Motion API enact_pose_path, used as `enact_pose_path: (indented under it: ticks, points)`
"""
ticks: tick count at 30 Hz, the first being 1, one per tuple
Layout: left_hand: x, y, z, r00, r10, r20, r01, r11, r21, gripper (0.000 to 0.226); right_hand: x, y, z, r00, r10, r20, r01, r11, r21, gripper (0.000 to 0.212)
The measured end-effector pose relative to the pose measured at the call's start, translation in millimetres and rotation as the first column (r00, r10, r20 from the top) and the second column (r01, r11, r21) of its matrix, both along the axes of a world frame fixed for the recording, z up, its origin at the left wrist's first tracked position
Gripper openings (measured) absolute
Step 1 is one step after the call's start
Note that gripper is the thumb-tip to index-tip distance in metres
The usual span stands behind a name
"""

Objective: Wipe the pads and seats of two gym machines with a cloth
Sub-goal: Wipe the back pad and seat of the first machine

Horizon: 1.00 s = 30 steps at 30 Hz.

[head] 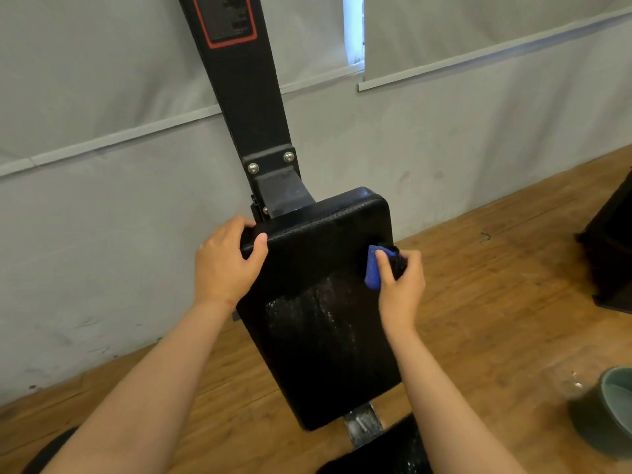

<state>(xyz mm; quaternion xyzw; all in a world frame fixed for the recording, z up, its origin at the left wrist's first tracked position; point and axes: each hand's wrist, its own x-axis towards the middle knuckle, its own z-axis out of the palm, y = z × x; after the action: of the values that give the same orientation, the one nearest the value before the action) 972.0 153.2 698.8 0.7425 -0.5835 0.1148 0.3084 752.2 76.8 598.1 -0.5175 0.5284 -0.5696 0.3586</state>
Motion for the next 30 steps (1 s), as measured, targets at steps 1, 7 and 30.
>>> enact_pose_path:
  ticks: [1,7,30]
  points:
    - [0,0,0,1.000,0.003,-0.002,-0.003,1.000,-0.002,0.042,-2,-4,2,1.000,-0.004,-0.002,0.004,1.000,-0.001,0.023]
    - [-2,-2,-1,1.000,0.004,-0.009,-0.004,1.000,-0.024,0.048,-9,-11,6,0.999,-0.038,0.014,0.038,0.999,-0.029,0.020]
    - [9,-3,-10,0.996,-0.082,-0.037,0.079,0.993,-0.087,0.053,45,26,24,0.943,-0.252,0.217,0.230,0.966,0.121,0.024]
